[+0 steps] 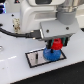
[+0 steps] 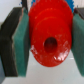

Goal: Insert the blue gear onto the right peg, followed by the red gear

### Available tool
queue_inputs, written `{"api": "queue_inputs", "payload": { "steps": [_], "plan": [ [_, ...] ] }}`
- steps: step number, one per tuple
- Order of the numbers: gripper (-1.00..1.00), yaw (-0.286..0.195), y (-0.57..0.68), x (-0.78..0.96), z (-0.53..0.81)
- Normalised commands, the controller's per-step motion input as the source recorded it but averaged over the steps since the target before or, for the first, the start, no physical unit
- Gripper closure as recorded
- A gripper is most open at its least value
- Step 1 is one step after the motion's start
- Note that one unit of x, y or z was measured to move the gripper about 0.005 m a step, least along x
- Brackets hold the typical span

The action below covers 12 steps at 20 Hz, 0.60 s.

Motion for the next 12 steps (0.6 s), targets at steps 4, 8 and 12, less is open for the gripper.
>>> {"api": "queue_inputs", "payload": {
  "steps": [4, 8, 12],
  "plan": [
    [1.00, 0.000, -0.15, 0.16, -0.22],
    [1.00, 0.000, -0.14, 0.16, -0.05],
    [1.00, 0.000, -0.05, 0.18, 0.08]
  ]
}}
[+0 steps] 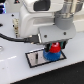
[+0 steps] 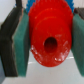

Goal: Insert the blue gear onto the right peg, followed by the red gear

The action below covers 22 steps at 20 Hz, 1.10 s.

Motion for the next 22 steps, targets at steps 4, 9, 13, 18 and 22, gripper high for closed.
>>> {"api": "queue_inputs", "payload": {
  "steps": [4, 9, 13, 18, 22],
  "plan": [
    [1.00, 0.000, -0.06, 0.18, 0.23],
    [1.00, 0.000, -0.07, 0.00, 0.22],
    [1.00, 0.000, -0.01, 0.01, -0.01],
    [1.00, 0.000, -0.04, 0.08, -0.13],
    [1.00, 0.000, -0.08, 0.16, -0.04]
  ]
}}
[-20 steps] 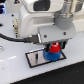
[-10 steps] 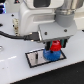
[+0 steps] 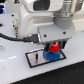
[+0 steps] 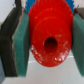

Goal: Insert the blue gear onto the right peg, followed by the red gear

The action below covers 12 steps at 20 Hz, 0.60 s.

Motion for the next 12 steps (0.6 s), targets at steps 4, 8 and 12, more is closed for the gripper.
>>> {"api": "queue_inputs", "payload": {
  "steps": [4, 8, 12],
  "plan": [
    [1.00, 0.000, -0.08, 0.21, -0.01],
    [1.00, 0.000, -0.05, 0.20, -0.05],
    [1.00, 0.000, 0.00, -0.03, -0.41]
  ]
}}
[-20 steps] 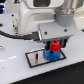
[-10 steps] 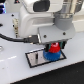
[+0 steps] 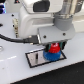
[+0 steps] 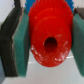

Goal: Insert the blue gear onto the right peg, followed by the red gear

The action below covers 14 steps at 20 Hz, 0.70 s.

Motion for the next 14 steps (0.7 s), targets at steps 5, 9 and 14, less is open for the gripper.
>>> {"api": "queue_inputs", "payload": {
  "steps": [5, 9, 14],
  "plan": [
    [1.00, 0.000, -0.01, 0.20, -0.08],
    [1.00, 0.000, -0.07, 0.24, -0.18],
    [-1.00, 0.000, -0.08, 0.06, -0.31]
  ]
}}
